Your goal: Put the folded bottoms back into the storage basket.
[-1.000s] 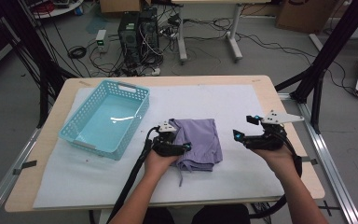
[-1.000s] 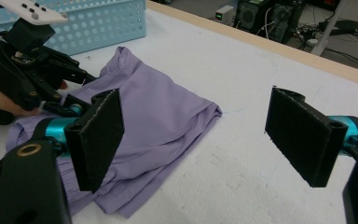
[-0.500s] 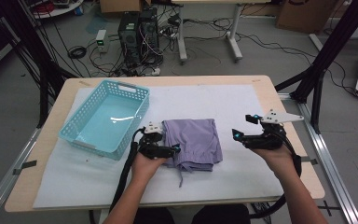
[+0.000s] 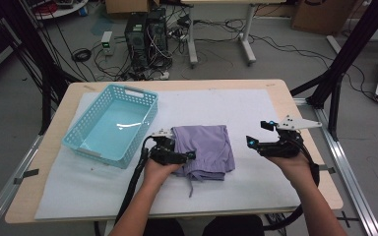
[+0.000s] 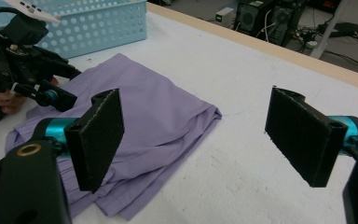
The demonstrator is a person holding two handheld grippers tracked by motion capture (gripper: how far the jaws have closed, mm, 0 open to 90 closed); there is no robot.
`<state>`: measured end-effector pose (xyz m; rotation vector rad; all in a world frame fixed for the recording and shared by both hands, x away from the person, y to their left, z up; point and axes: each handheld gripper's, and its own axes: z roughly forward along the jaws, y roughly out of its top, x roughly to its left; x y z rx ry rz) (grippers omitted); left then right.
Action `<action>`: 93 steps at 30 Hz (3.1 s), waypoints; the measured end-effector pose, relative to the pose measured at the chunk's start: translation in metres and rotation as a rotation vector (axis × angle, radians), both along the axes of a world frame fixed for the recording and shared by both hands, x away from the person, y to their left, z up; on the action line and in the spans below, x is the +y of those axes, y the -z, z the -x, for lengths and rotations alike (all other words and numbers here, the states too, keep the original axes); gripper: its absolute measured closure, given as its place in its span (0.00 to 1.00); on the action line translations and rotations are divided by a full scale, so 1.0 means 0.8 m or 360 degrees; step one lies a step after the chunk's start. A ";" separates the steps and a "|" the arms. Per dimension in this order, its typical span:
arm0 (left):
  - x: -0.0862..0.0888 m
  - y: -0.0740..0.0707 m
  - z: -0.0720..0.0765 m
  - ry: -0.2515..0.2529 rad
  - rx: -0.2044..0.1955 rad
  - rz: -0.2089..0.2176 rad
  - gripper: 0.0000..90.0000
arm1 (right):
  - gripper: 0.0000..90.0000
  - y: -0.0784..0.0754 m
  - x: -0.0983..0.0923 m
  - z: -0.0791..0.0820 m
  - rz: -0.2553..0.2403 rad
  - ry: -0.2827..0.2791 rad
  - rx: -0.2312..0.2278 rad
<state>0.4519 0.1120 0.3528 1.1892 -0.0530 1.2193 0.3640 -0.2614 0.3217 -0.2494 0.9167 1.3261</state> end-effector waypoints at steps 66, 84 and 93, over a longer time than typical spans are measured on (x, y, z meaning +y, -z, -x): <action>0.103 0.008 0.192 0.0305 -0.0472 0.0005 0.91 | 0.22 0.001 0.010 0.013 0.0016 0.0022 -0.0021; 0.245 -0.001 0.224 0.0344 -0.0477 0.0265 0.90 | 0.22 -0.004 0.020 0.008 0.0025 0.0039 0.0001; 0.284 -0.012 0.208 0.0340 -0.0406 0.0347 0.90 | 0.22 -0.008 0.024 0.007 0.0026 0.0050 0.0006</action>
